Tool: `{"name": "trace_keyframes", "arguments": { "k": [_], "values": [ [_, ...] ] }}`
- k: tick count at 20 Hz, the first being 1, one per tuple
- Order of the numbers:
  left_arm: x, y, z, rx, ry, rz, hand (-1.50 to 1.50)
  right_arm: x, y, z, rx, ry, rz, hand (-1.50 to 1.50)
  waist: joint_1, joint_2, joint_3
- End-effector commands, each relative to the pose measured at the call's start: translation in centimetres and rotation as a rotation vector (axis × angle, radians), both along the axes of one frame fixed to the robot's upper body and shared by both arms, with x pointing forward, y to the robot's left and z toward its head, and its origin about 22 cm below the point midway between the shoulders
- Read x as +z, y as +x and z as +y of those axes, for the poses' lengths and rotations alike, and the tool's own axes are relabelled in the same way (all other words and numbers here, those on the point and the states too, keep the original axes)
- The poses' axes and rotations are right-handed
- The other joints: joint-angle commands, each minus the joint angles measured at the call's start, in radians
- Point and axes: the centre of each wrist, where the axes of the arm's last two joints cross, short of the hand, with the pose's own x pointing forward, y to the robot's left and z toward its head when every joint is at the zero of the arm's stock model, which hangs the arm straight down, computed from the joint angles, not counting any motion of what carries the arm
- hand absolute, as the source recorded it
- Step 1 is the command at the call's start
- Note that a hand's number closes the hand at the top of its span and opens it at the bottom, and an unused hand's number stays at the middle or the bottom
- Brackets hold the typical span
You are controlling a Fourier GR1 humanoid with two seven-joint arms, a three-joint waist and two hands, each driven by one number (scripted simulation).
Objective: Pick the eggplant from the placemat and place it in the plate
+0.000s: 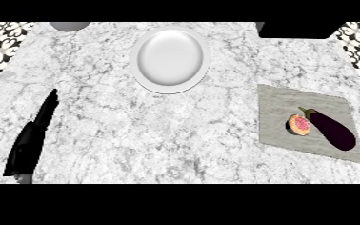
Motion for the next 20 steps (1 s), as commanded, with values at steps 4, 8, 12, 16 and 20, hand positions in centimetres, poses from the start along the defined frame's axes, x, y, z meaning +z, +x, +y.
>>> {"name": "trace_keyframes", "arguments": {
  "k": [4, 8, 12, 16, 20],
  "values": [
    [0.7, 0.2, 0.7, -0.008, 0.002, 0.018, 0.0, -2.5, 3.2, 2.1, 0.086, -0.159, 0.143, -1.5, 0.003, 0.001, 0.0],
    [1.0, 0.7, 0.5, -0.011, -0.017, 0.007, 0.0, -3.1, 3.4, 2.3, 0.166, -0.289, 0.179, -1.5, 0.001, 0.001, 0.001],
    [0.6, -0.9, -1.0, -0.028, -0.017, 0.001, 0.0, -5.8, 4.2, 1.5, 0.181, -0.319, 0.218, -1.5, 0.014, 0.003, 0.002],
    [0.8, -0.9, 0.2, -0.018, -0.011, 0.012, 0.0, -5.6, 6.2, 2.5, 0.222, -0.301, 0.222, -1.5, 0.003, 0.0, 0.0],
    [0.6, 0.3, -0.3, -0.003, -0.015, -0.003, 0.0, -8.8, 5.3, 2.4, 0.256, -0.304, 0.241, -1.5, -0.002, 0.0, 0.001]
  ]
}}
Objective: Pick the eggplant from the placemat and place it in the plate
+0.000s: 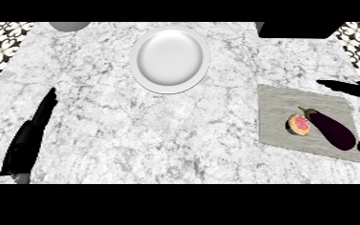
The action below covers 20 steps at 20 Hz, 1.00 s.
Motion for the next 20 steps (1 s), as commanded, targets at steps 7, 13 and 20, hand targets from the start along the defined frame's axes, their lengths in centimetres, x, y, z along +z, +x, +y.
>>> {"name": "trace_keyframes", "arguments": {
  "k": [7, 13, 20],
  "values": [
    [-1.7, -0.2, 0.1, -0.007, -0.002, 0.005, 0.0, -3.2, 0.3, 0.0, 0.089, -0.001, 0.111, -1.5, -0.005, 0.0, 0.0],
    [-1.5, -0.2, 0.0, -0.006, -0.01, 0.003, 0.0, -4.7, -0.1, -0.5, 0.092, -0.005, 0.099, -1.5, -0.006, 0.0, 0.0],
    [0.6, -0.2, -1.3, 0.005, -0.011, -0.004, 0.0, -7.2, 0.0, 1.1, 0.107, 0.001, 0.102, -1.5, -0.003, -0.001, 0.0]
  ]
}}
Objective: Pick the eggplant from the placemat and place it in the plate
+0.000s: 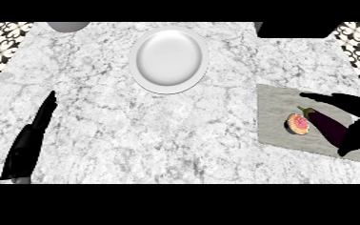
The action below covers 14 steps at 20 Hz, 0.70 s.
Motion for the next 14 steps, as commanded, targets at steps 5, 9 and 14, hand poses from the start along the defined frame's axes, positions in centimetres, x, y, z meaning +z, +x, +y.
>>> {"name": "trace_keyframes", "arguments": {
  "k": [5, 9, 14],
  "values": [
    [0.0, -0.1, -0.4, -0.01, 0.008, -0.01, 0.0, -1.3, -0.2, -0.6, 0.008, 0.174, -0.003, 1.5, 0.01, 0.004, 0.001],
    [-0.4, 0.2, -1.2, 0.025, 0.004, 0.002, 0.0, -0.6, 0.1, -0.3, 0.049, 0.164, -0.035, 1.5, -0.005, -0.001, 0.0],
    [-1.1, -0.7, 0.2, 0.003, 0.003, 0.004, 0.0, -3.0, 0.5, 1.9, -0.128, 0.055, -0.097, 1.5, -0.006, -0.002, -0.001]
  ]
}}
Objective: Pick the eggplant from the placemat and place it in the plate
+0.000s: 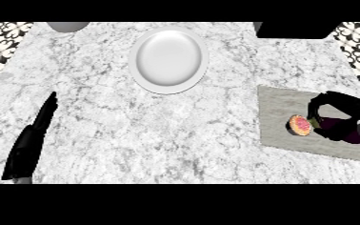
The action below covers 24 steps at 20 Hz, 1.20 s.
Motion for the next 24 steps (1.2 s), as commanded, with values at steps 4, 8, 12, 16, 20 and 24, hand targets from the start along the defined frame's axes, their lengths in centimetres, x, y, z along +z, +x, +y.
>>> {"name": "trace_keyframes", "arguments": {
  "k": [4, 8, 12, 16, 20, 24],
  "values": [
    [0.1, -0.7, 1.2, 0.053, 0.025, 0.028, 0.0, -0.8, 0.9, 1.3, -0.549, -0.228, -0.108, 1.5, -0.047, -0.022, -0.005],
    [-0.6, -1.5, 1.5, 0.063, 0.025, 0.04, 0.0, 0.0, 2.1, 2.9, -0.788, -0.347, -0.292, 1.5, -0.063, -0.036, -0.009],
    [-0.1, -1.3, 1.4, 0.071, 0.011, 0.037, 0.0, 0.2, 4.4, 8.8, -0.906, -0.351, -0.476, 1.5, -0.058, -0.037, -0.005],
    [-0.8, -1.9, 1.6, 0.078, 0.016, 0.051, 0.0, 3.2, 6.1, 13.1, -0.914, -0.366, -0.724, 1.5, -0.074, -0.042, -0.006],
    [-0.1, -1.3, 1.1, 0.086, 0.012, 0.033, 0.0, 7.4, 7.5, 20.4, -0.806, -0.289, -0.92, 1.5, -0.08, -0.046, -0.004],
    [-0.3, -1.8, 1.9, 0.085, 0.005, 0.043, 0.0, 10.1, 5.9, 29.3, -0.706, -0.154, -0.981, 1.5, -0.067, -0.042, -0.002]
  ]
}}
